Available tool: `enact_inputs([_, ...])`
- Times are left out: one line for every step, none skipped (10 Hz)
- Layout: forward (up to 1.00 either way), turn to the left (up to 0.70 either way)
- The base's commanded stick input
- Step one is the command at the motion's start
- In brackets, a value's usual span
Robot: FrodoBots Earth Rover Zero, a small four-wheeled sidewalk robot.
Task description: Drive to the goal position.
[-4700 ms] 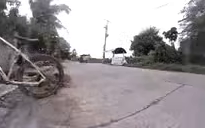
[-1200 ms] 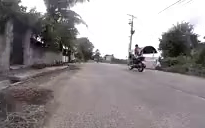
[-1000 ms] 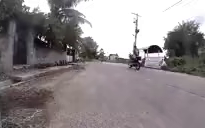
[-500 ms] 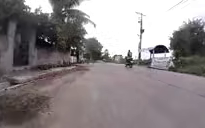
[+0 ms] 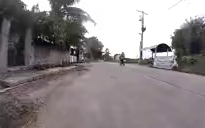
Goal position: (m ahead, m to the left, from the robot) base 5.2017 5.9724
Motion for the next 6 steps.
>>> enact_inputs([0.7, 0.0])
enact_inputs([0.7, 0.0])
enact_inputs([0.7, 0.0])
enact_inputs([0.7, 0.05])
enact_inputs([0.7, 0.27])
enact_inputs([0.7, 0.27])
